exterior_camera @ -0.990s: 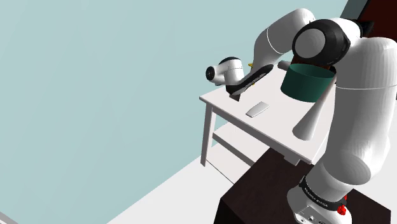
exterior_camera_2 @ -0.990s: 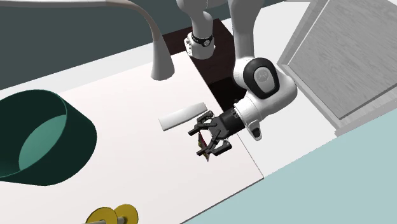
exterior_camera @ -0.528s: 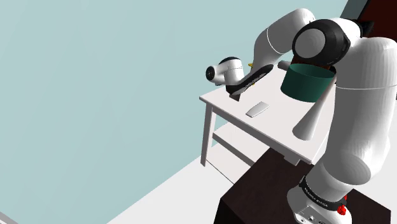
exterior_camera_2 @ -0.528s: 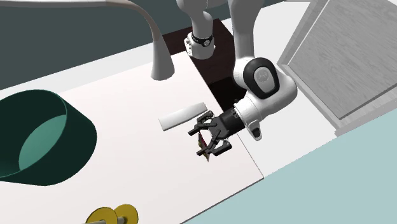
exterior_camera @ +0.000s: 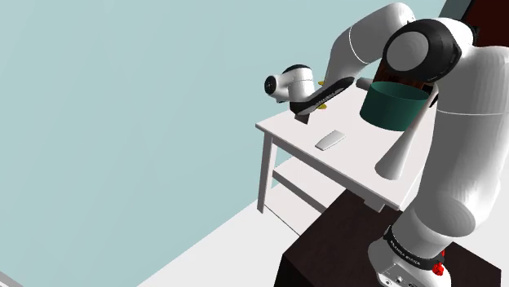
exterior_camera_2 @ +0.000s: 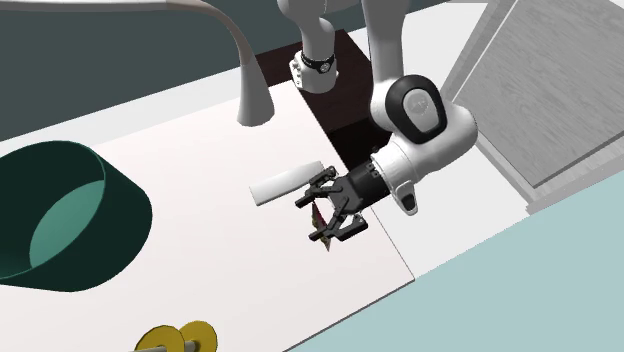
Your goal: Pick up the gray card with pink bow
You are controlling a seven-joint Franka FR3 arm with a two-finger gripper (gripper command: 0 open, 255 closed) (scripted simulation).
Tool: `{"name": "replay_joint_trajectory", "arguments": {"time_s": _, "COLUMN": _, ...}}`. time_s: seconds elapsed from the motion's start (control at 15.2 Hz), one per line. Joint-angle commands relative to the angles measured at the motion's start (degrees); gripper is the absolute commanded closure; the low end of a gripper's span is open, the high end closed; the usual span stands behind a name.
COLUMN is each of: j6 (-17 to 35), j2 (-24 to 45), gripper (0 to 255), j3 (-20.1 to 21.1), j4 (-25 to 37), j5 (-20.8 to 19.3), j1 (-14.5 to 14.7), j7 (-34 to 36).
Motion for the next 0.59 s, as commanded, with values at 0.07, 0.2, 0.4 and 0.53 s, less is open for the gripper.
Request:
{"name": "replay_joint_trajectory", "arguments": {"time_s": 0.07, "j6": -0.44, "j2": -1.61, "gripper": 255, "j3": 0.08, "j4": -0.01, "j5": 0.53, "j1": 0.02, "j7": -1.66}}
{"name": "replay_joint_trajectory", "arguments": {"time_s": 0.2, "j6": -0.72, "j2": -2.44, "gripper": 255, "j3": 0.13, "j4": 0.22, "j5": 0.88, "j1": 0.02, "j7": -2.76}}
{"name": "replay_joint_trajectory", "arguments": {"time_s": 0.4, "j6": -1.16, "j2": -3.64, "gripper": 255, "j3": 0.2, "j4": 0.65, "j5": 1.4, "j1": 0.02, "j7": -4.41}}
{"name": "replay_joint_trajectory", "arguments": {"time_s": 0.53, "j6": -1.18, "j2": -3.69, "gripper": 255, "j3": 0.2, "j4": 0.67, "j5": 1.43, "j1": 0.02, "j7": -4.5}}
